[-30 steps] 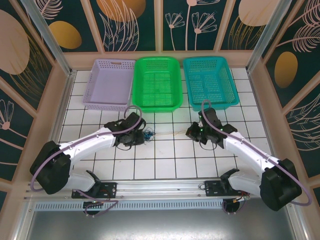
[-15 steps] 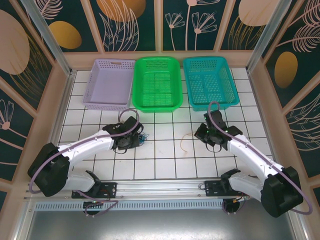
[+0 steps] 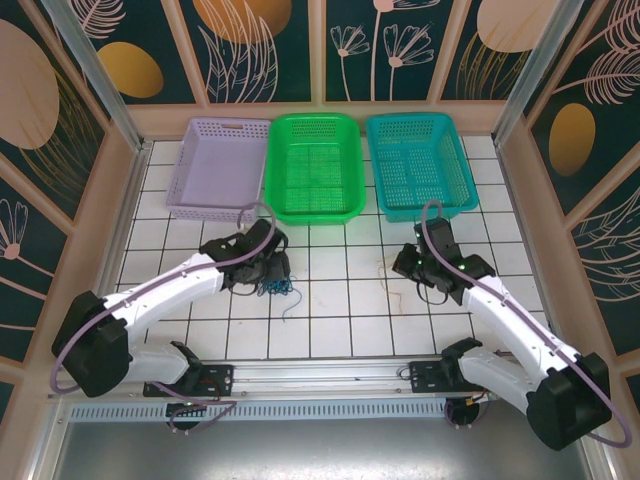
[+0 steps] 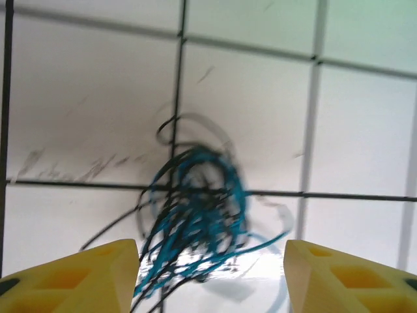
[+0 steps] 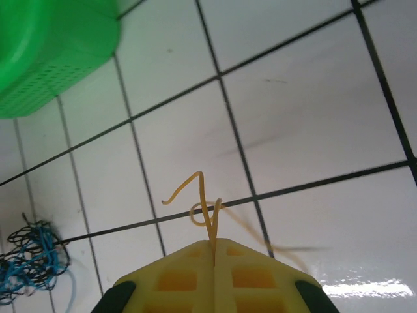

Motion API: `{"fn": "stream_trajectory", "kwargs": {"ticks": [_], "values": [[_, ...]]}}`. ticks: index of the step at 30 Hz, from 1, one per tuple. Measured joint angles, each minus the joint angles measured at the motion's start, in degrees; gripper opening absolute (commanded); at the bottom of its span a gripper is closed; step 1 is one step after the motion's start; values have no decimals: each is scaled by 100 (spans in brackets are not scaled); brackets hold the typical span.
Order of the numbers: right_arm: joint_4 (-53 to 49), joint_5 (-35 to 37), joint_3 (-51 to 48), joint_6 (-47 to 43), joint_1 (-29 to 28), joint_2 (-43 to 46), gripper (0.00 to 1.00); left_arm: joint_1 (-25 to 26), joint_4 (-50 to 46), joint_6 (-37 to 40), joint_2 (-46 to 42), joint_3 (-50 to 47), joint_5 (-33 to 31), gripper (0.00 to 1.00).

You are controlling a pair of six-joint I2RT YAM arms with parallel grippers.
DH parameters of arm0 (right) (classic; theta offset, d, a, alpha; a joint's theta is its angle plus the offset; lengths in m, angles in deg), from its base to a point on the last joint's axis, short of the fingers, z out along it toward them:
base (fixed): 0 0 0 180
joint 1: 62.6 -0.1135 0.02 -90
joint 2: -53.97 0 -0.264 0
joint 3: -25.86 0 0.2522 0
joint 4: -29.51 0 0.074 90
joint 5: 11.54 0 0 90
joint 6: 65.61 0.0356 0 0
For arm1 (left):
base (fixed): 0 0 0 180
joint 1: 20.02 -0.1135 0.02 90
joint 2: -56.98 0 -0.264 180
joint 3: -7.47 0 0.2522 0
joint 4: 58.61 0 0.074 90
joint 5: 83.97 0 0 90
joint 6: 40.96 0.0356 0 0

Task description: Untangle the cables

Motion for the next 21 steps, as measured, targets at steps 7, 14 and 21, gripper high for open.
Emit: {"fn": "stream_trajectory", "kwargs": {"ticks": [7, 14, 21], "values": [[470, -487, 264, -791, 0, 153, 0, 0, 144, -341, -33, 1370, 236, 62], [1202, -911, 273, -898, 0, 149, 0, 0, 1897, -2496, -44, 922, 1185, 63], [1834, -1150, 269, -658, -42, 33, 0, 0, 3150, -4533, 170, 575, 1808, 67]]}}
